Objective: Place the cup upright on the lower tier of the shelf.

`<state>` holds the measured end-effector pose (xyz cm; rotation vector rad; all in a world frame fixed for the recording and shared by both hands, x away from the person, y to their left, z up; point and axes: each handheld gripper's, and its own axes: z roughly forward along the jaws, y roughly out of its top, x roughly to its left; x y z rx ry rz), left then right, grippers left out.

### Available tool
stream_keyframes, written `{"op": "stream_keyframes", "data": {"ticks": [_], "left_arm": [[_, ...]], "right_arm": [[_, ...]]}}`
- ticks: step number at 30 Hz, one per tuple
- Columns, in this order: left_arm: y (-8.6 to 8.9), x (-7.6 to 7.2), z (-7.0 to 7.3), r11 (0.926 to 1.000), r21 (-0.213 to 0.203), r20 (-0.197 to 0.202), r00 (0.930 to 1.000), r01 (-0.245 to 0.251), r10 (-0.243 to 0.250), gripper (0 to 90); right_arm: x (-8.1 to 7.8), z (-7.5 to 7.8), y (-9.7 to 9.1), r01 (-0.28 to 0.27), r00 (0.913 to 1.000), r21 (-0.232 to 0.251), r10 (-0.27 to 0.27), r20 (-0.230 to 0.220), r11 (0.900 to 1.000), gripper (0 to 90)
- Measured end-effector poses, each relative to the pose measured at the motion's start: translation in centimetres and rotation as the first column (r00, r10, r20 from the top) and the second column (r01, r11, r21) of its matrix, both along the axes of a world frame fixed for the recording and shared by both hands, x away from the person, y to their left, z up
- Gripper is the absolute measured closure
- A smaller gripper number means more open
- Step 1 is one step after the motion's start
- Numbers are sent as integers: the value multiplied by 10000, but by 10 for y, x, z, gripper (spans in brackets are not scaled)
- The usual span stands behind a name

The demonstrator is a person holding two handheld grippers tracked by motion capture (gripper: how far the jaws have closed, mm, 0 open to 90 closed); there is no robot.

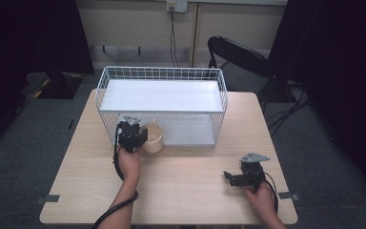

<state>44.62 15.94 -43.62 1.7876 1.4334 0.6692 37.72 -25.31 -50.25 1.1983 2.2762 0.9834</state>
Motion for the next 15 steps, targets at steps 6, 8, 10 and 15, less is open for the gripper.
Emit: {"op": "stream_keyframes", "data": {"ticks": [6, 8, 10, 15], "left_arm": [[0, -2, 2, 9994, -275, -50, 9998, 211, -212, 587], [0, -3, 5, 9990, -364, 12, 9997, 259, -259, 578], [1, -3, 7, 9982, -531, -6, 9997, 262, -263, 527], [3, -4, 8, 9973, -696, -14, 9997, 252, -254, 461]], "right_arm": [[0, 0, 0, 0, 10000, 1, 0, -1, 10000, 106], [0, 0, 0, -2, 10000, 3, 2, -3, 10000, 107], [0, 0, 0, 0, 10000, 0, 0, -1, 10000, 106], [0, 0, 0, -2, 10000, 1, 2, -2, 10000, 107]]}}
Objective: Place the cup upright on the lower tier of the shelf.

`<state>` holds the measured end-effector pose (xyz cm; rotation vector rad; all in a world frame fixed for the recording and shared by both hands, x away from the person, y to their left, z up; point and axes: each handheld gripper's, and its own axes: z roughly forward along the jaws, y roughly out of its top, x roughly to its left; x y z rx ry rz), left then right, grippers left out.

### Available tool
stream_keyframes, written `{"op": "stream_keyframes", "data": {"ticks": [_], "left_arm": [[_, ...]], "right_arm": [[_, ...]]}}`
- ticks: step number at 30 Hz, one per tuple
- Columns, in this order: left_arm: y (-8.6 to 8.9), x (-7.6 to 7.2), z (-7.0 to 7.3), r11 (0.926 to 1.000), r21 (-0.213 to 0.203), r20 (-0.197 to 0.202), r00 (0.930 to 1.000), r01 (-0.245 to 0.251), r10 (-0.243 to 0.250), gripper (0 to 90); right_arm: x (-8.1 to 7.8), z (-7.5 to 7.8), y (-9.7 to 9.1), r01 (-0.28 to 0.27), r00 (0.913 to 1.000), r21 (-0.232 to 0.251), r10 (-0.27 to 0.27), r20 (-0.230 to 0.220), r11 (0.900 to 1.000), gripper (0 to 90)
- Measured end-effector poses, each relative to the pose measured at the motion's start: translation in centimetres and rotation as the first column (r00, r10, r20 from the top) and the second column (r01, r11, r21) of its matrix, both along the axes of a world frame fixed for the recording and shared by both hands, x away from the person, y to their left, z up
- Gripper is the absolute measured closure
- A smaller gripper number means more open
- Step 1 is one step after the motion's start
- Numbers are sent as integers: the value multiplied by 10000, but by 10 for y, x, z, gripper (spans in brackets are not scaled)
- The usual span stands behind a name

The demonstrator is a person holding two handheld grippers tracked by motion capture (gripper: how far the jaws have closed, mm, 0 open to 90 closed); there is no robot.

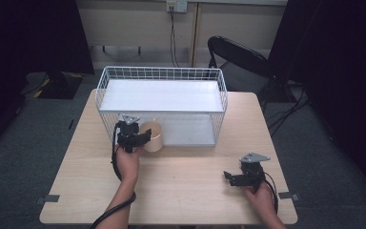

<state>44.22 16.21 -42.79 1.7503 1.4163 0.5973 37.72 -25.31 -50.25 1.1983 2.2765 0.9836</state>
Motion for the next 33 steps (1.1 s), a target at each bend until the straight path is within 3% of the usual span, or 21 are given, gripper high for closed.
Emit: {"op": "stream_keyframes", "data": {"ticks": [10, 20, 29, 33], "left_arm": [[-1, -2, 7, 9997, -242, 154, 9999, 16, -12, 392], [0, -7, 13, 9983, -472, 79, 9994, 351, -348, 322], [-2, -23, 21, 9938, -613, 313, 9954, 928, -910, 280], [-4, -32, 21, 9937, -370, 438, 9936, 1057, -1041, 262]], "right_arm": [[0, 0, 0, 5, 10000, -4, -5, 4, 10000, 106], [0, 0, 0, 7, 10000, -5, -7, 3, 10000, 107], [0, 0, 0, 7, 10000, -5, -7, 3, 10000, 107], [0, 0, 0, 3, 10000, -4, -3, 2, 10000, 107]]}}
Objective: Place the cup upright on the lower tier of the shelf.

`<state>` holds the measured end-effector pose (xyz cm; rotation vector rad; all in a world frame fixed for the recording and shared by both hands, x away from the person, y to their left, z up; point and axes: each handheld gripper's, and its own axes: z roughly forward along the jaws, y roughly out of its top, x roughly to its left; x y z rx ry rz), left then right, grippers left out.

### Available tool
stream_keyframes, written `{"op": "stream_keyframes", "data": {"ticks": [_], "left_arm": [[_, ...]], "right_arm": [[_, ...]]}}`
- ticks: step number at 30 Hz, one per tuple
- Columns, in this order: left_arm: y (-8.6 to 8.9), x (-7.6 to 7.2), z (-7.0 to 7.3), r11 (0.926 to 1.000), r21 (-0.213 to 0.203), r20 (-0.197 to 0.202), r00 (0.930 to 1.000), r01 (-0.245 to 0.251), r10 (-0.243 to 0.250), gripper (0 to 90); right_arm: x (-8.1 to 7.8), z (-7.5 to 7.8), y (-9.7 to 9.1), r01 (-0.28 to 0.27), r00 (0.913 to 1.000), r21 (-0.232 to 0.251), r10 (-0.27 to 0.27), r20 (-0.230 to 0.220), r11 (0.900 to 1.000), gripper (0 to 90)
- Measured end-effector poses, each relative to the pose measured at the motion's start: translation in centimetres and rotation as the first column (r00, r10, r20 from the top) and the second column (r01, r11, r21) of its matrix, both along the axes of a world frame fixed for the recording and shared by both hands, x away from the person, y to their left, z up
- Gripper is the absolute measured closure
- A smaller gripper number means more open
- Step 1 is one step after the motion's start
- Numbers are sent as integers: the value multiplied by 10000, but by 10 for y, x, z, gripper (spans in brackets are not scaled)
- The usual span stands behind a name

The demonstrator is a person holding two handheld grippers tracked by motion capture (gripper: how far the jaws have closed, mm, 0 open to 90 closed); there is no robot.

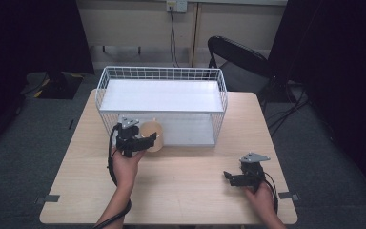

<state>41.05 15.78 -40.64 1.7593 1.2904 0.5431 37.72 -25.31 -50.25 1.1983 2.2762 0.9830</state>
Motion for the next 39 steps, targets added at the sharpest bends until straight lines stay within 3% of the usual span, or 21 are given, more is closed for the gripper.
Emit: {"op": "stream_keyframes", "data": {"ticks": [12, 39], "left_arm": [[1, -8, -15, 9999, -42, -197, 9998, 93, -94, 246], [-5, 0, -31, 9988, 288, -236, 9989, -395, 402, 336]], "right_arm": [[0, 0, 0, 0, 10000, 1, 0, 0, 10000, 107], [0, 0, 0, 0, 10000, 0, 0, 2, 10000, 107]]}}
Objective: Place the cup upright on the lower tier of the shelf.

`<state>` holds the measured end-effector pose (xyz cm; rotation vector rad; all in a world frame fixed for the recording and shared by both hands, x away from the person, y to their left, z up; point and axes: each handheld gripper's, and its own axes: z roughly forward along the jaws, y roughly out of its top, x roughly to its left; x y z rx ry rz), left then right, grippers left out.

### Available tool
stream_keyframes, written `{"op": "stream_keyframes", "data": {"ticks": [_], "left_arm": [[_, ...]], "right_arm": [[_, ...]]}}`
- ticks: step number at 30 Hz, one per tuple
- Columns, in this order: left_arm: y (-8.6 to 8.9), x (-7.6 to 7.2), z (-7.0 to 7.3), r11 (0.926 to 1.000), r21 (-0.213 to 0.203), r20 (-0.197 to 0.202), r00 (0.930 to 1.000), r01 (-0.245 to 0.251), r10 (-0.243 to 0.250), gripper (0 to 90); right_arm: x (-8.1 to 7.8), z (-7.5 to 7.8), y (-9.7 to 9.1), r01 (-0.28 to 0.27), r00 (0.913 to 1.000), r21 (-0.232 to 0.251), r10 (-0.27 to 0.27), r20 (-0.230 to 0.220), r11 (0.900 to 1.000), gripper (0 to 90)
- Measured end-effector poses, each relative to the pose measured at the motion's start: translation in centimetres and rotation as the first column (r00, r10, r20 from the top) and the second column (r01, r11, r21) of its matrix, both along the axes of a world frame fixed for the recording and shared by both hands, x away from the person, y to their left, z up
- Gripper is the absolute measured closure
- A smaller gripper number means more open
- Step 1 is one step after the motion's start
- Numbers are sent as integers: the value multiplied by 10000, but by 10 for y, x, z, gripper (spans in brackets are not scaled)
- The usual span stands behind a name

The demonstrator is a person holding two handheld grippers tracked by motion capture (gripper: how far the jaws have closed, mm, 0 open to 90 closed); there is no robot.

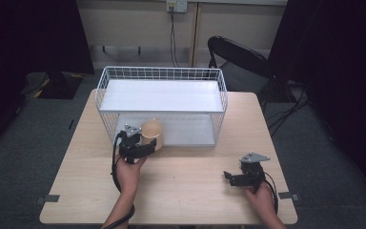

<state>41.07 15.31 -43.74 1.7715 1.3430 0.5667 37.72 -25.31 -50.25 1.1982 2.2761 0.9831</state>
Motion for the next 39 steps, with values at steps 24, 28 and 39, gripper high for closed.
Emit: {"op": "stream_keyframes", "data": {"ticks": [24, 28, 39], "left_arm": [[-4, 11, 1, 9992, 329, 51, 9998, -218, 216, 459], [-4, 13, 1, 9991, 344, 80, 9997, -244, 242, 480], [-5, 15, -1, 9986, 429, 105, 9994, -321, 317, 561]], "right_arm": [[0, 0, 0, -2, 10000, -8, 2, 2, 10000, 107], [0, 0, 0, -1, 10000, -8, 1, 2, 10000, 107], [0, 0, 0, 0, 10000, -8, 0, 3, 10000, 107]]}}
